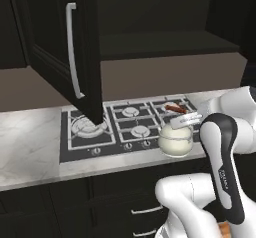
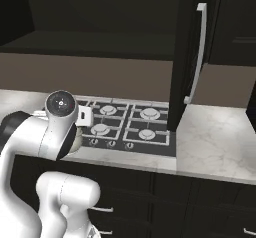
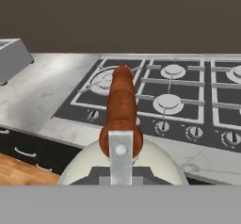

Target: Open the cabinet, pick the kettle from the cabinet, and place it in the sink.

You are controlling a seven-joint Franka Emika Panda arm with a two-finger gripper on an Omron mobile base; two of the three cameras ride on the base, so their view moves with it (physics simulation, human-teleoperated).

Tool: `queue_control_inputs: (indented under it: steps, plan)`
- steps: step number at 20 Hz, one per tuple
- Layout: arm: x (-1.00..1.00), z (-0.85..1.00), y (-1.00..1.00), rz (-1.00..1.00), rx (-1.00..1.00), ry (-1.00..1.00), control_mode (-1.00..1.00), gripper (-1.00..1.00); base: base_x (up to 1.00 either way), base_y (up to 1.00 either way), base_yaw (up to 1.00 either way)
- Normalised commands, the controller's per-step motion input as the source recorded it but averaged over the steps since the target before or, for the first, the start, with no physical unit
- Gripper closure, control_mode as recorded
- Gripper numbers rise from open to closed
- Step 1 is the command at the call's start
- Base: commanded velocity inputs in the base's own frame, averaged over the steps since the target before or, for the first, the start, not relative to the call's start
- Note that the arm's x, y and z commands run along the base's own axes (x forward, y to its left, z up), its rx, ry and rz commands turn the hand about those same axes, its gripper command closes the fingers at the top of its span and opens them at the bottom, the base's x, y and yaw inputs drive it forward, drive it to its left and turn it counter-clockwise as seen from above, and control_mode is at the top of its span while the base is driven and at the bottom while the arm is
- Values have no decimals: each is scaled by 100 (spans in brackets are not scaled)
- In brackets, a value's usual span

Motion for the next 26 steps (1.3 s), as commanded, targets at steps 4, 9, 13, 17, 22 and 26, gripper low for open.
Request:
queue_control_inputs:
  steps: [4, 9, 13, 17, 22, 26]
  plan:
    - [0, 0, 0, 0, 0, 0, 100, 100, -50, 1, 0]
    - [0, 0, 0, 0, 0, 0, 100, 100, -47, 2, 0]
    - [0, 0, 0, 0, 0, 0, 100, 100, -42, 3, 0]
    - [0, 0, 0, 0, 0, 0, 100, 100, -33, 2, 14]
    - [0, 0, 0, 0, 0, 0, 100, 100, -31, 0, 31]
    - [0, 0, 0, 0, 0, 0, 100, 100, -33, 0, 36]
